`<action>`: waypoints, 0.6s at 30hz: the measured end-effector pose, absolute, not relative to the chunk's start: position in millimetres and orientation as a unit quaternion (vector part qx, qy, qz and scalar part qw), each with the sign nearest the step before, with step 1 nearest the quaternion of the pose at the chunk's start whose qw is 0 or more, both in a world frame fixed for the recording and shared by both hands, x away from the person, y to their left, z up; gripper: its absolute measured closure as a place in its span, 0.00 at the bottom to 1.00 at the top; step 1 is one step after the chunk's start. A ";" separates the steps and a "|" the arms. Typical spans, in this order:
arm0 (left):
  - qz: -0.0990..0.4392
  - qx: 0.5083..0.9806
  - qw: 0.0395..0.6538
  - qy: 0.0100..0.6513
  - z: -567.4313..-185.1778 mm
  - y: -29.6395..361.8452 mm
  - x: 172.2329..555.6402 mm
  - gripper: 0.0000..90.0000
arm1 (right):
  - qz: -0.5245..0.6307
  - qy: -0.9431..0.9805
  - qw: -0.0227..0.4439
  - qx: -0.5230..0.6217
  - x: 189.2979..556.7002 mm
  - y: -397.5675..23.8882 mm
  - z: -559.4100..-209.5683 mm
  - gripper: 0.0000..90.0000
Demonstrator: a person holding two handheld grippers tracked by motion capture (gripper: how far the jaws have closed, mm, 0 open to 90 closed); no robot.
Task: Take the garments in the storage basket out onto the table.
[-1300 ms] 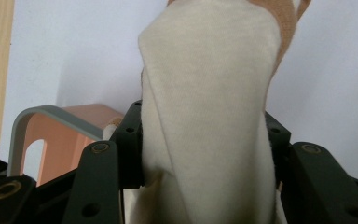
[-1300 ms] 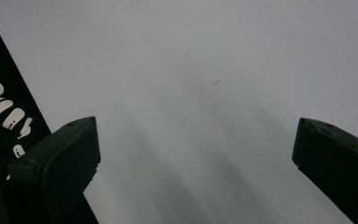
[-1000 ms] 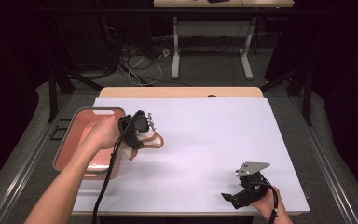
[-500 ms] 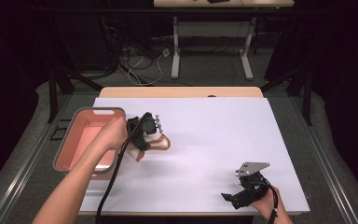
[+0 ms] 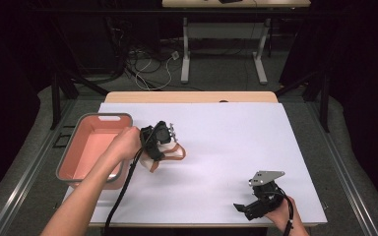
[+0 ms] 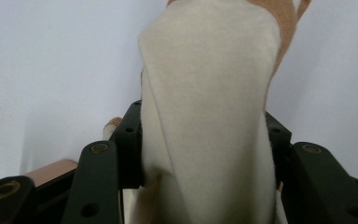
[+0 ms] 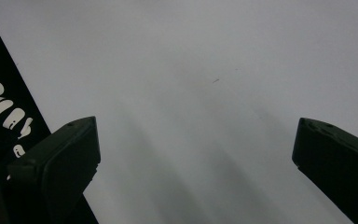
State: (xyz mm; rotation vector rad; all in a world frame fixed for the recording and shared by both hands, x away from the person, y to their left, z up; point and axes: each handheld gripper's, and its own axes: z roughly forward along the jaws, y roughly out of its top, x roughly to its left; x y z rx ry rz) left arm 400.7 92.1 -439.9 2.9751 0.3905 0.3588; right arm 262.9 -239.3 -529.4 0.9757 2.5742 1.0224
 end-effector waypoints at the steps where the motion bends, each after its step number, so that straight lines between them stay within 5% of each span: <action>1: 0.118 0.983 0.060 0.129 -440.7 91.5 400.8 0.54 | 0.346 0.872 0.102 0.331 263.0 -239.3 -529.4 0.00; 18: 0.111 0.981 0.079 0.136 -452.6 78.2 398.9 0.54 | 0.347 0.872 0.103 0.330 262.9 -239.1 -529.5 0.00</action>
